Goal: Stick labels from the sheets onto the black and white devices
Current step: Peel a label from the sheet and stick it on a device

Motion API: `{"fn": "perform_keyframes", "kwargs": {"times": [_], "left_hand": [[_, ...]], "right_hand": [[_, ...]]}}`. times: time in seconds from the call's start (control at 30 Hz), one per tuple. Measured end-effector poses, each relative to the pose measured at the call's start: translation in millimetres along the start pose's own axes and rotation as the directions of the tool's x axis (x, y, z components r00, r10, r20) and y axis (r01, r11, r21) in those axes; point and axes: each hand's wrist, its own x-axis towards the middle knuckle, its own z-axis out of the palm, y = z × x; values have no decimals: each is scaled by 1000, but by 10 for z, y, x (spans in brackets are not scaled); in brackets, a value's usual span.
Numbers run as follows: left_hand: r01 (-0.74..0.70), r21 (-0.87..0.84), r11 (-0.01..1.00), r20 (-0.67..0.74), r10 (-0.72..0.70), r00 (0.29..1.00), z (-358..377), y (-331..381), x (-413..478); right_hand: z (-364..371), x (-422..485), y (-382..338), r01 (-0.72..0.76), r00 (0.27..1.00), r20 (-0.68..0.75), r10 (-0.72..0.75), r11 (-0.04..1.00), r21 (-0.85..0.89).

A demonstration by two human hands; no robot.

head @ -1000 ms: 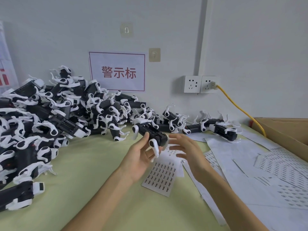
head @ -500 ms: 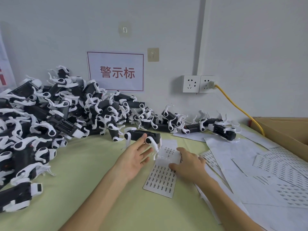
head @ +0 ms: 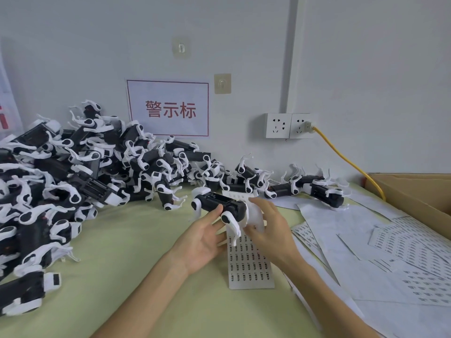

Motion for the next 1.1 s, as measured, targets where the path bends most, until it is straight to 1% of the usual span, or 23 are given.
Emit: {"fn": "perform_keyframes", "kwargs": {"times": [0.07,0.17,0.27,0.33,0.4,0.53,0.67,0.83,0.9,1.0,1.1], "left_hand": [[-10,-37,999,13,10,1000,0,-11,12],[-34,-86,996,42,37,998,18,13,4],[-51,-103,993,73,59,996,35,20,-5],[-94,-91,991,133,105,985,25,13,-6],[-147,-50,988,175,153,973,8,2,-13],[-178,23,984,161,172,972,22,-11,-52],[-169,-23,985,197,171,965,100,-11,-91],[-175,-17,984,195,175,965,168,32,-147],[-166,4,986,209,161,964,175,39,-165],[-199,51,979,236,181,955,189,37,-170],[-220,39,975,239,205,949,187,35,-160]], "right_hand": [[-4,8,-6,82,997,-6,-83,996,-24],[-19,1,-19,136,990,-22,-137,990,-24],[-56,-16,-72,194,977,-98,-188,980,52],[-67,-23,-112,232,964,-158,-214,967,106],[-75,-28,-153,261,951,-204,-233,958,122],[-97,-32,-186,262,948,-227,-224,952,156],[-100,-30,-187,239,942,-283,-181,953,184],[-84,-10,-166,215,947,-285,-149,952,217],[-75,-8,-159,224,944,-287,-161,953,203],[-77,-6,-160,227,938,-304,-166,958,176],[-88,-11,-156,272,917,-334,-219,955,119]]}}
